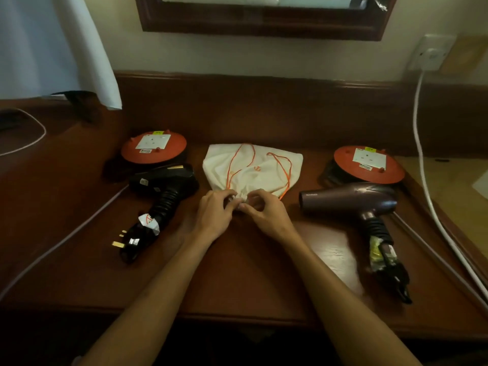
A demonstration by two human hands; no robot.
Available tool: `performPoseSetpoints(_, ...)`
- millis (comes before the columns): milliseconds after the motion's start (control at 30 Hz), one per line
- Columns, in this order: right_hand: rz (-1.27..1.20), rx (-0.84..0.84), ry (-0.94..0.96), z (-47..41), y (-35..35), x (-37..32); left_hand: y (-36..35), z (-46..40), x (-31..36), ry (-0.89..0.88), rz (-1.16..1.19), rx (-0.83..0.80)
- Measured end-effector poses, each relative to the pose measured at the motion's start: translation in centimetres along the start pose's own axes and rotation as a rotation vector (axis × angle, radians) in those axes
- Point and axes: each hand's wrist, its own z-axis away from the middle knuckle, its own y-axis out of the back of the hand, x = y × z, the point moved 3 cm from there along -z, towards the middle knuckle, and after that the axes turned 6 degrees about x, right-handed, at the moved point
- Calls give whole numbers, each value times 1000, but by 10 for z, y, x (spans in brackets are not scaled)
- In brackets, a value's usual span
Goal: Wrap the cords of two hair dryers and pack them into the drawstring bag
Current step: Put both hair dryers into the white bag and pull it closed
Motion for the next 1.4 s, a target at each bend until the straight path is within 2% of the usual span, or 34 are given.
performPoseSetpoints(233,104,24,-7,-31,-3,15,-13,-4,-10,-27,49,37)
performPoseSetpoints(500,52,204,14,-31,-7,27,-19,-3,6,-138,-166,267)
performPoseSetpoints(700,87,282,36,-23,-12,19,-13,0,11,-156,-215,334)
performPoseSetpoints(867,28,519,-73,-15,6,18,10,5,2,-85,-189,462)
performPoseSetpoints(1100,197,391,9,-10,15,24,11,10,-5,-153,-200,332)
performPoseSetpoints(1167,190,401,99,-8,14,16,13,10,-6,-165,-181,303)
performPoseSetpoints(1267,191,434,285,-1,14,7,21,9,-7,-182,-224,317)
performPoseSetpoints(1400,280,427,368,6,19,7,35,10,-13,-193,-241,381)
